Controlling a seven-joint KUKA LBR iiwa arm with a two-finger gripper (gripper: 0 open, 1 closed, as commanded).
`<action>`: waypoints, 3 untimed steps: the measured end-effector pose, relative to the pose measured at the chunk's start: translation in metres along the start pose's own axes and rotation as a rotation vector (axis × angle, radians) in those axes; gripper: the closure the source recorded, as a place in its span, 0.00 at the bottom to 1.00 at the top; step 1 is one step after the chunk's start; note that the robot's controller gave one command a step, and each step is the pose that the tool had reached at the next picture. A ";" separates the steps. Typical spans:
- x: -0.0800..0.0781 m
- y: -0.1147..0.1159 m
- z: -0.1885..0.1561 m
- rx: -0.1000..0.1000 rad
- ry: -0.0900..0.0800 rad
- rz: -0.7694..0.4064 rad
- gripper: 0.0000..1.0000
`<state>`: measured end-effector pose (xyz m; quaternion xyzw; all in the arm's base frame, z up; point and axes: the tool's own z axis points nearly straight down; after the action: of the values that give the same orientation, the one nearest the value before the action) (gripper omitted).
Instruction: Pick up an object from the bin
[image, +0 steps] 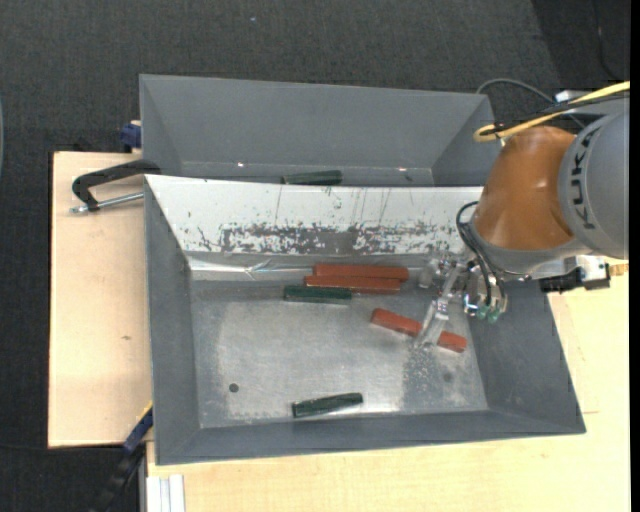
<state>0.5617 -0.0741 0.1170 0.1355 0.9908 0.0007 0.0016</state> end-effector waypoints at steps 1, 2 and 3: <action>0.017 0.011 0.032 0.001 0.002 0.091 0.00; 0.034 0.032 0.046 0.001 0.004 0.089 1.00; 0.034 0.032 0.046 0.001 0.004 0.089 1.00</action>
Offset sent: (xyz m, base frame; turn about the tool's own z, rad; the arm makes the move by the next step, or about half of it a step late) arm -0.0244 0.0395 -0.0470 0.0902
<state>0.5379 -0.0338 0.0705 0.1794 0.9838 0.0005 -0.0005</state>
